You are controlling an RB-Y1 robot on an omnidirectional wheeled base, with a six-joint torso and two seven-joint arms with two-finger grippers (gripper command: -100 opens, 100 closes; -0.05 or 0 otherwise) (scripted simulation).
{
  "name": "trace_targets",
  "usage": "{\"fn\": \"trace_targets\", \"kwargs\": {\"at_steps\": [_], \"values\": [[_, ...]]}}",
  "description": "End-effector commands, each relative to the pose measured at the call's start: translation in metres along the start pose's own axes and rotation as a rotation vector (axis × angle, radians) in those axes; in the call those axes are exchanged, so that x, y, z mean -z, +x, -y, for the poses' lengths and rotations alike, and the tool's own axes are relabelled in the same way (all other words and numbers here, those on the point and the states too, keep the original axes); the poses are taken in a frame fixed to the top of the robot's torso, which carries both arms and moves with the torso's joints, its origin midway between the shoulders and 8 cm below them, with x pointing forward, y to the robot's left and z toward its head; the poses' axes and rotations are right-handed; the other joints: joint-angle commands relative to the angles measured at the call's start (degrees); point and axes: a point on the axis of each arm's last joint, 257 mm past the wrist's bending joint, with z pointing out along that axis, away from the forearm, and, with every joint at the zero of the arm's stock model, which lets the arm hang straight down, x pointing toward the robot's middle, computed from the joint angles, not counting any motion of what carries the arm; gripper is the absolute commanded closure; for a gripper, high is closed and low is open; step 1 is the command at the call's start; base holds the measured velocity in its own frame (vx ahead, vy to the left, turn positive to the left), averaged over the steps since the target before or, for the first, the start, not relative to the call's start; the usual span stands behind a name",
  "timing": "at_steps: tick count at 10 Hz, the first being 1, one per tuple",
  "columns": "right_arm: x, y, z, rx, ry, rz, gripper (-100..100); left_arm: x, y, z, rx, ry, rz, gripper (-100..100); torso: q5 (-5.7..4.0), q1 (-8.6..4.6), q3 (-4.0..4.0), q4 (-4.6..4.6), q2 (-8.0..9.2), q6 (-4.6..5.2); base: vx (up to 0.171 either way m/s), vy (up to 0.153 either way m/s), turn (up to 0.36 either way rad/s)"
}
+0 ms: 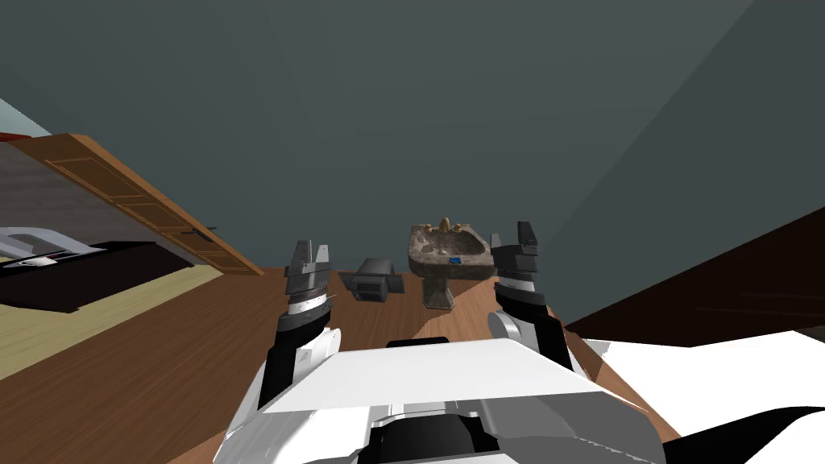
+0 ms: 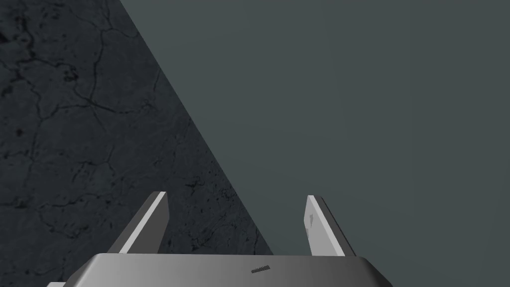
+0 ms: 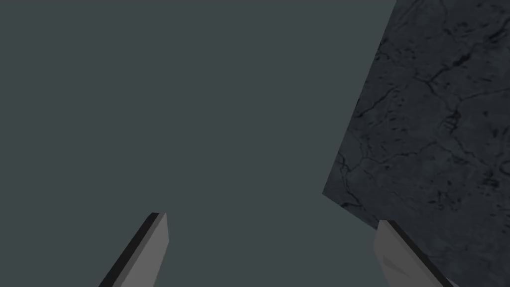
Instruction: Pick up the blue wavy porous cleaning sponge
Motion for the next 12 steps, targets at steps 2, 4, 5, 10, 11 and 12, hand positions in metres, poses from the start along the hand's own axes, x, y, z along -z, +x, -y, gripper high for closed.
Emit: {"fn": "trace_targets", "kwargs": {"at_steps": [2,4,5,10,11,12], "values": [[0.002,0.011,0.008,0.057,0.014,-0.071,-100,0.000,0.000,0.000,0.000,0.000,0.000,0,0.00,0.02,0.00,0.00,0.00,0.00,0.001,0.014,0.014],[0.005,0.020,0.021,0.130,0.037,-0.136,-100,0.000,0.000,0.000,0.000,0.000,0.000,0,0.01,0.07,-0.01,0.00,-0.01,0.00,0.004,0.027,0.018],[0.007,0.025,0.029,0.173,0.050,-0.169,-100,0.000,0.000,0.000,0.000,0.000,0.000,0,0.02,0.09,-0.01,0.00,-0.01,0.00,0.006,0.034,0.024],[0.027,0.040,0.081,0.449,0.131,-0.334,-100,0.000,0.000,0.000,0.000,0.000,0.000,0,0.04,0.19,-0.02,-0.01,-0.02,0.00,0.007,0.051,0.035],[0.032,0.041,0.093,0.514,0.148,-0.367,-100,0.000,0.000,0.000,0.000,0.000,0.000,0,0.05,0.21,-0.02,-0.01,-0.04,0.00,0.013,0.057,0.035],[0.037,0.041,0.106,0.580,0.164,-0.401,-100,0.000,0.000,0.000,0.000,0.000,0.000,0,0.05,0.22,-0.03,-0.01,-0.05,0.00,0.010,0.062,0.042]]}}
